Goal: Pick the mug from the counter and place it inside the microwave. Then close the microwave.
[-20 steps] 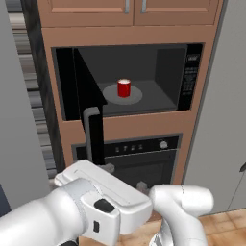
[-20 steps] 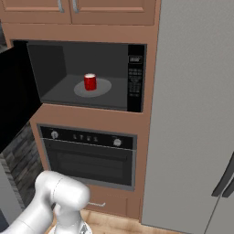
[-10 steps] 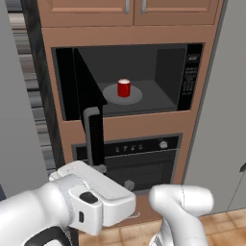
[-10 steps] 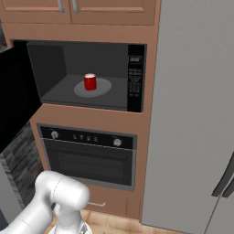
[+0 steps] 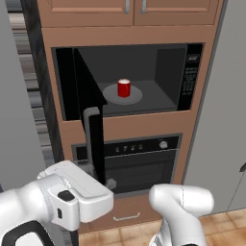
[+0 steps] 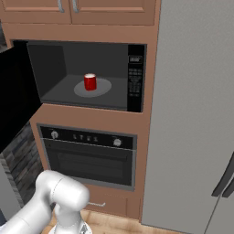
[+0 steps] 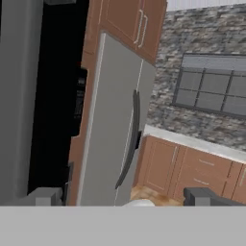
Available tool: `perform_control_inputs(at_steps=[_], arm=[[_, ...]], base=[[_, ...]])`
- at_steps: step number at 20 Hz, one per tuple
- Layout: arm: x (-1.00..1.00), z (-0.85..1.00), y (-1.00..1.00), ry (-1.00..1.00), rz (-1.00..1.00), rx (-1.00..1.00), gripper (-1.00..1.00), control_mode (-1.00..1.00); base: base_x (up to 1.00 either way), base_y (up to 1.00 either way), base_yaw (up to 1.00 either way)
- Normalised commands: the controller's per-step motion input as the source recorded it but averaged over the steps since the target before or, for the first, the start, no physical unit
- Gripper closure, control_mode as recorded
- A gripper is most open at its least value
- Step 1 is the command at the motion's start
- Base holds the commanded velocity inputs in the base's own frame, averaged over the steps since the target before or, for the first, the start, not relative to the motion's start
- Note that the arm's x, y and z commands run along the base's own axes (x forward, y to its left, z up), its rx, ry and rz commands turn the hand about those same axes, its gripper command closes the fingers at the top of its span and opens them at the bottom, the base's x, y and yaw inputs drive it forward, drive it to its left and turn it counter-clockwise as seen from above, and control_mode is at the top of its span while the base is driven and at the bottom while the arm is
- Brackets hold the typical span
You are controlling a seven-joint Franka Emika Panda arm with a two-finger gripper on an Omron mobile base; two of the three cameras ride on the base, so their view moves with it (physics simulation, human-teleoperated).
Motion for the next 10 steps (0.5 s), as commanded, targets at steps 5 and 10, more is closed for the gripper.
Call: perform_control_inputs(at_steps=[5,10], arm=[[0.27,-0.03,0.2,0.0,-0.04,-0.04,-1.0,-1.0],[0.27,-0.13,0.14,0.0,-0.05,-0.03,-1.0,-1.0]], base=[[0.0,0.0,0.0],[0.0,0.0,0.0]])
